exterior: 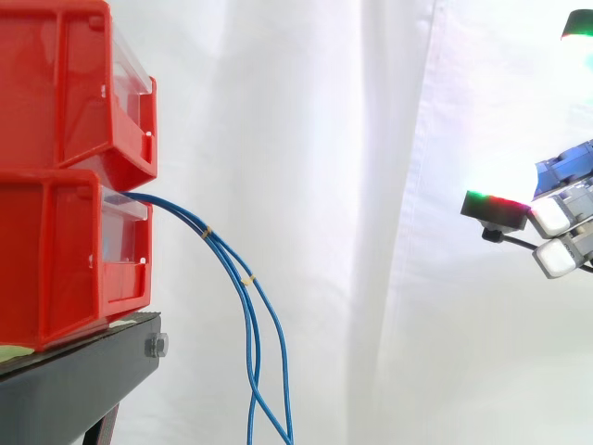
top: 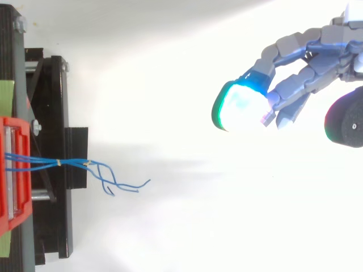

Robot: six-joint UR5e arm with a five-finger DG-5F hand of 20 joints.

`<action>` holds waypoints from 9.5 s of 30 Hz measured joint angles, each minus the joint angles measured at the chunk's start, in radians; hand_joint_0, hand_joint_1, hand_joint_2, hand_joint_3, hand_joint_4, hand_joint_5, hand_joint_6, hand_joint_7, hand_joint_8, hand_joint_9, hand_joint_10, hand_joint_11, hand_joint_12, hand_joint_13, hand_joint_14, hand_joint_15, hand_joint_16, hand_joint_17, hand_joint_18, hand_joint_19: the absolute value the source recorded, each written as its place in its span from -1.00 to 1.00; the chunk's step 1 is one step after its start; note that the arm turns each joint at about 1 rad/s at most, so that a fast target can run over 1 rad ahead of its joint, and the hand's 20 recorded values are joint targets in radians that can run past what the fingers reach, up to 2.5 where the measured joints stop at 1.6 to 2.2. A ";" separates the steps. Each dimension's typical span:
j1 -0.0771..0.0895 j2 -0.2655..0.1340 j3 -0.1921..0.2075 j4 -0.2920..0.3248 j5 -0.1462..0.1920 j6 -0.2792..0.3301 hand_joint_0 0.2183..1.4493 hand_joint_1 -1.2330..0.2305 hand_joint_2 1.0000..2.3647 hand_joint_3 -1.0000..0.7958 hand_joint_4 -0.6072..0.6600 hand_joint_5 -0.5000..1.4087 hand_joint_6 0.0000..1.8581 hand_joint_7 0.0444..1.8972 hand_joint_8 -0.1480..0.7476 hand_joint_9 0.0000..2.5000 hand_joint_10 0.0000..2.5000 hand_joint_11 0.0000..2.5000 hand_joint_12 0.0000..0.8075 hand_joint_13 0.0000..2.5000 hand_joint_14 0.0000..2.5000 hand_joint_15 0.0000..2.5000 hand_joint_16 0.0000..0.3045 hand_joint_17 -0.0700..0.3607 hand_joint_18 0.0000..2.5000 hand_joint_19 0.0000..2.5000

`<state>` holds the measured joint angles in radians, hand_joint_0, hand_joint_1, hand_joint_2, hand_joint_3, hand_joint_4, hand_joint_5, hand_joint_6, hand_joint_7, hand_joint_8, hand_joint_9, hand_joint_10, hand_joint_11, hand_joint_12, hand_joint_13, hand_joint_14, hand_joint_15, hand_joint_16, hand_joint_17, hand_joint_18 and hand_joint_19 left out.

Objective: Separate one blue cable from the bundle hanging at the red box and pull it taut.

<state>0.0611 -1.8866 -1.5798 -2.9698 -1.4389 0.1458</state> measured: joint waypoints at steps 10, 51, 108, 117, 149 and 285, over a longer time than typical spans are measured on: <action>0.000 0.000 0.000 0.000 0.000 0.000 -0.42 -0.13 -1.00 -0.44 0.37 -0.70 -0.46 -0.21 0.05 -0.44 -0.99 -0.70 -0.04 -0.49 -0.99 -0.77 -0.67 -0.15 -0.44 -0.61; 0.030 -0.326 0.216 0.232 0.111 -0.237 -0.39 -0.15 -1.00 -0.44 0.42 -0.69 -0.46 -0.21 0.08 -0.41 -0.99 -0.69 -0.06 -0.42 -0.99 -0.75 -0.69 -0.19 -0.40 -0.64; 0.070 -0.479 0.292 0.505 0.110 -0.173 -0.29 -0.25 -1.00 -0.40 0.48 -0.66 -0.46 -0.11 0.09 -0.32 -0.99 -0.62 -0.05 -0.27 -0.99 -0.65 -0.72 -0.23 -0.35 -0.61; 0.078 -0.480 0.295 0.507 0.106 -0.175 -0.24 -0.27 -0.99 -0.31 0.48 -0.65 -0.46 -0.07 0.09 -0.29 -0.99 -0.58 -0.05 -0.23 -0.99 -0.61 -0.73 -0.24 -0.34 -0.61; 0.086 -0.467 0.308 0.475 0.066 -0.158 -0.24 -0.23 -0.98 -0.31 0.49 -0.63 -0.46 0.01 0.11 -0.20 -0.99 -0.51 -0.05 -0.14 -0.99 -0.55 -0.74 -0.26 -0.30 -0.60; 0.070 -0.347 0.354 0.151 0.075 -0.208 -0.33 -0.29 -0.98 -0.16 0.21 -0.65 -0.11 0.24 0.16 -0.08 -0.98 -0.27 0.01 -0.09 -0.98 -0.46 -0.73 -0.24 -0.28 -0.54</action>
<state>0.1310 -2.2335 -1.2260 -2.8192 -1.3637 -0.0621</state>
